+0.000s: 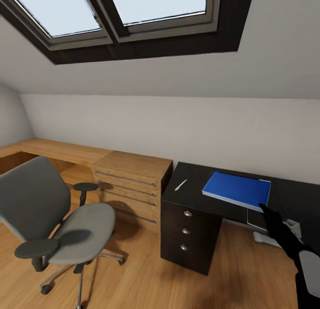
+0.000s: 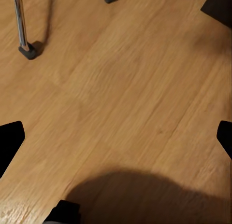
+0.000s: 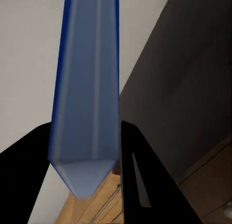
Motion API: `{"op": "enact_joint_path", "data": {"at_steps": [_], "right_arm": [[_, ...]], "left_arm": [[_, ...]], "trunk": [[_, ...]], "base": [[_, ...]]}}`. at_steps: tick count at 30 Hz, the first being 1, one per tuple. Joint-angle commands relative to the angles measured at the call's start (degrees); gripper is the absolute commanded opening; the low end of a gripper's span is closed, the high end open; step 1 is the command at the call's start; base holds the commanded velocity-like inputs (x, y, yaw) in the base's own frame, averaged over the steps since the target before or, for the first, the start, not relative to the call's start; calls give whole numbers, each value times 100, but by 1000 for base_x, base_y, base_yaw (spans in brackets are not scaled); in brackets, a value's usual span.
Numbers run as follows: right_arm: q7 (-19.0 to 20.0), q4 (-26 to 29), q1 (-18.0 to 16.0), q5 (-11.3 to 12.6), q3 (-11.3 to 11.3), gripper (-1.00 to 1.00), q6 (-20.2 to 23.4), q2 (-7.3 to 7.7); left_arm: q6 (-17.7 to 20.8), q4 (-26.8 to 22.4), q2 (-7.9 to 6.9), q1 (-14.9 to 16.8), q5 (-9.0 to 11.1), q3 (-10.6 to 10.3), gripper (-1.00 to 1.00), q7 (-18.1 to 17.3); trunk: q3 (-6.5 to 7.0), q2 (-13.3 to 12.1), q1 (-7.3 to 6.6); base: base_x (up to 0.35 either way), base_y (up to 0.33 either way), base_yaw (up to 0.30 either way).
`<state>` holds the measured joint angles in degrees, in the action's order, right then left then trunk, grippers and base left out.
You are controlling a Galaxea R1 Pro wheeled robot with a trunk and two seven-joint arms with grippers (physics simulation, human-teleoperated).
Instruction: In the bedroom, organize the workspace by keeping the computer under the desk, ensuring the monitor is on the desk, placing the keyboard on the desk next to the monitor, placing the mouse on the desk next to the keyboard, moving the folder from the swivel chair onto the desk next to the mouse, stacking the notebook on top of the folder with the pen on top of the notebook, and positioning the swivel chair next to the desk.
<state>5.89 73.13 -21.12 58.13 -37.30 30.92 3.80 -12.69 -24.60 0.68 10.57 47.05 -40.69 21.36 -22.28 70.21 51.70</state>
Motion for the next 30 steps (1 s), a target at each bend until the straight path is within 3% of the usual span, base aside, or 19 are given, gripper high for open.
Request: {"op": "enact_joint_path", "data": {"at_steps": [1,17,24,30], "right_arm": [[17,0,-6,6,-14,-100,37,-2],[26,-32,-6,-3,-14,-100,-4,20],[26,-50,-6,-3,-11,-100,-57,20],[26,-283,-6,-4,20,-100,-465,-1]], "left_arm": [[-33,-2,-3,6,51,-50,100,35],[-60,27,65,6,45,-62,100,26],[-75,26,64,6,34,-62,100,26],[-76,26,71,6,25,-70,100,26]], "trunk": [[12,-38,-23],[299,-679,-374],[299,-679,-374],[299,-679,-374]], "base": [[0,0,-297],[0,0,-297],[0,0,-297],[0,0,-298]]}}
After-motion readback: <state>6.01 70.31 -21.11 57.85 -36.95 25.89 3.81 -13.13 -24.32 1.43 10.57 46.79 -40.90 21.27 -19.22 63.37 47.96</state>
